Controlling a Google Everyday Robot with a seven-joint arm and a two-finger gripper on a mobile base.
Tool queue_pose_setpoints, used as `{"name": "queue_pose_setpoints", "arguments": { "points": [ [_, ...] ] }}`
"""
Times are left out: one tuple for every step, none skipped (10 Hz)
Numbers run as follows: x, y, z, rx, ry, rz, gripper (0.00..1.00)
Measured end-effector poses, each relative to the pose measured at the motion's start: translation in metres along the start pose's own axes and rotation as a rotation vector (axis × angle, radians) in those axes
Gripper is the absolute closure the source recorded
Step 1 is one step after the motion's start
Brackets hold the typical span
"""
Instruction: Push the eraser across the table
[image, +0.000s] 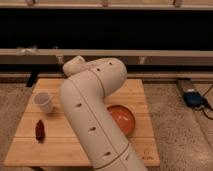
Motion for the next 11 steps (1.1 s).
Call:
{"name": "queue_pose_setpoints", "arguments": {
  "points": [
    [-0.002, 0.002, 0.001, -0.005, 0.001, -0.004, 1.0],
    [-0.004, 0.001, 0.0, -0.004, 0.004, -0.007, 1.0],
    [-0.006, -0.001, -0.002, 0.0, 0.008, -0.014, 1.0],
    [-0.006, -0.001, -0.004, 0.002, 0.01, -0.015, 1.0],
    [-0.005, -0.002, -0.006, 0.004, 0.011, -0.015, 1.0],
    [-0.006, -0.002, -0.006, 0.004, 0.01, -0.017, 1.0],
    [-0.009, -0.003, -0.005, 0.003, 0.008, -0.021, 1.0],
    [-0.012, -0.002, -0.004, 0.001, 0.005, -0.024, 1.0],
    [-0.014, -0.001, -0.002, -0.002, -0.001, -0.026, 1.0],
    [-0.015, -0.001, 0.0, -0.004, -0.002, -0.03, 1.0],
    [-0.017, 0.001, 0.003, -0.009, -0.011, -0.029, 1.0]
  ]
}}
